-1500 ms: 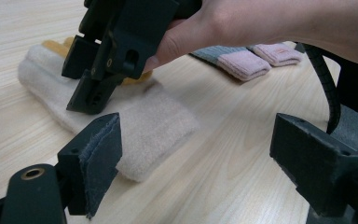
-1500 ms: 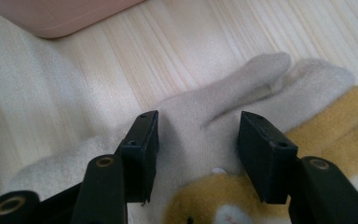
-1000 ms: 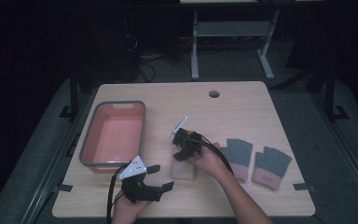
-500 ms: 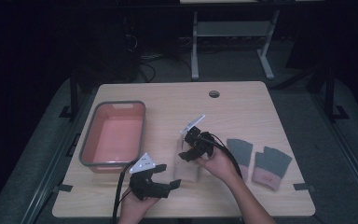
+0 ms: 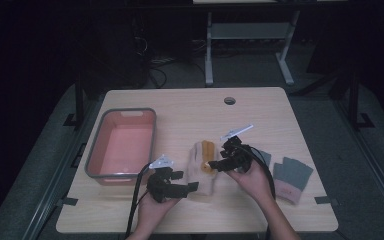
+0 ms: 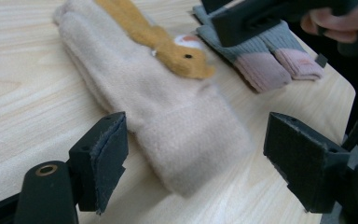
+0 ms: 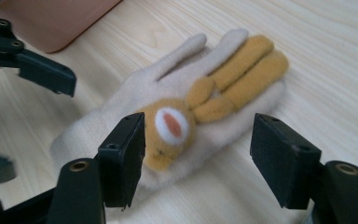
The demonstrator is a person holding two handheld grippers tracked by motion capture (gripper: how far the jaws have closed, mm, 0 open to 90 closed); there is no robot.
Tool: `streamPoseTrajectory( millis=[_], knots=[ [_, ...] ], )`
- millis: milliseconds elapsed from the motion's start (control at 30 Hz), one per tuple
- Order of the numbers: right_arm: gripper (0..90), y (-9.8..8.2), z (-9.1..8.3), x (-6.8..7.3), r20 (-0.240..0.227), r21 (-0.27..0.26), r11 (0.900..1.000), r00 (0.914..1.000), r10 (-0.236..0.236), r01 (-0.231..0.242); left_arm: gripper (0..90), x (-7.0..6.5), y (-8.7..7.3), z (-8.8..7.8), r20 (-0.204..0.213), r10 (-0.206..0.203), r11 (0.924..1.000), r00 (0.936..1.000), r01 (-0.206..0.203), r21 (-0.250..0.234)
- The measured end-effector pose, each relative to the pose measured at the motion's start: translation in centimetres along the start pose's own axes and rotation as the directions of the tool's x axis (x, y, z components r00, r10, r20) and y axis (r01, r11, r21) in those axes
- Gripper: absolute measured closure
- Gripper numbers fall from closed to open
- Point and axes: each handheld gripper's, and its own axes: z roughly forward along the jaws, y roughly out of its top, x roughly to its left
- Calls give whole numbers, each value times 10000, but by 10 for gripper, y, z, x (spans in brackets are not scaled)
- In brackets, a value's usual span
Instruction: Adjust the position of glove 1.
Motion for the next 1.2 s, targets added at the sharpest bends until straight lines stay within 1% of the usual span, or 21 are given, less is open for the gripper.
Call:
streamPoseTrajectory(
  millis=[167, 233, 267, 333, 400, 433, 467, 500, 567, 667, 700, 800, 833, 867, 900, 933, 967, 1067, 1100, 1167, 1200],
  knots=[
    [352, -9, 0, -5, -186, -19, 9994, 9993, 339, -339, 223, 8, 3, 8, 35, -533, 9979, 9986, 531, 374],
    [352, -13, 0, -7, -305, -38, 9971, 9966, 763, -765, 226, 10, 3, 10, -2, -675, 9961, 9977, 674, 561],
    [352, -13, 0, -7, -305, -38, 9971, 9966, 763, -765, 227, 10, 3, 10, -2, -675, 9961, 9977, 674, 561],
    [352, -16, 0, -9, -492, -144, 9953, 9942, 953, -961, 232, 11, 3, 10, -27, -745, 9952, 9972, 745, 630],
    [352, -20, 1, -8, -648, -112, 9938, 9918, 1098, -1107, 239, 13, 4, 10, -5, -916, 9933, 9958, 914, 703],
    [352, -23, 1, -7, -762, -130, 9931, 9904, 1155, -1168, 240, 14, 4, 11, 1, -1138, 9910, 9935, 1135, 708],
    [352, -25, 2, -7, -832, -111, 9922, 9890, 1227, -1240, 245, 16, 4, 11, 36, -1055, 9915, 9944, 1049, 765],
    [352, -27, 3, -6, -846, -99, 9918, 9884, 1263, -1276, 258, 16, 4, 12, 77, -1170, 9900, 9931, 1160, 798],
    [350, -30, 5, -5, -887, 22, 9906, 9867, 1362, -1366, 278, 16, 4, 13, 131, -1231, 9890, 9923, 1216, 841],
    [348, -33, 9, -4, -921, 95, 9880, 9837, 1545, -1543, 321, 15, 3, 16, 133, -1156, 9882, 9932, 1136, 1023],
    [347, -34, 12, -4, -1091, 119, 9851, 9791, 1719, -1716, 337, 16, 2, 18, 145, -1201, 9860, 9927, 1176, 1182],
    [349, -35, 16, -3, -1040, 270, 9851, 9797, 1716, -1697, 349, 17, 1, 19, 116, -1186, 9849, 9929, 1161, 1282],
    [355, -35, 20, -4, -1065, 358, 9811, 9754, 1928, -1900, 366, 17, 0, 20, 116, -1292, 9826, 9916, 1264, 1362],
    [355, -35, 20, -4, -1065, 358, 9811, 9754, 1928, -1900, 366, 17, 0, 21, 98, -1337, 9819, 9910, 1311, 1367],
    [361, -36, 24, -4, -1177, 331, 9779, 9708, 2091, -2066, 383, 18, 0, 22, 120, -1336, 9810, 9910, 1305, 1435],
    [361, -36, 24, -4, -1177, 331, 9779, 9708, 2091, -2066, 383, 18, 0, 22, 134, -1282, 9810, 9917, 1248, 1484],
    [375, -36, 26, -3, -1230, 348, 9741, 9663, 2261, -2235, 400, 18, 0, 23, 119, -1334, 9800, 9910, 1301, 1507],
    [381, -36, 30, -3, -1226, 367, 9721, 9644, 2344, -2316, 419, 18, 0, 25, 120, -1220, 9797, 9925, 1185, 1618],
    [389, -36, 32, -3, -1247, 464, 9645, 9565, 2636, -2598, 428, 18, 0, 26, 105, -1253, 9788, 9921, 1219, 1646],
    [392, -37, 33, -4, -1261, 411, 9633, 9550, 2684, -2653, 437, 19, -1, 27, 119, -1217, 9781, 9925, 1179, 1716],
    [393, -37, 36, -4, -1189, 478, 9592, 9519, 2824, -2786, 450, 19, 0, 27, 91, -1186, 9780, 9929, 1153, 1738]
  ],
)
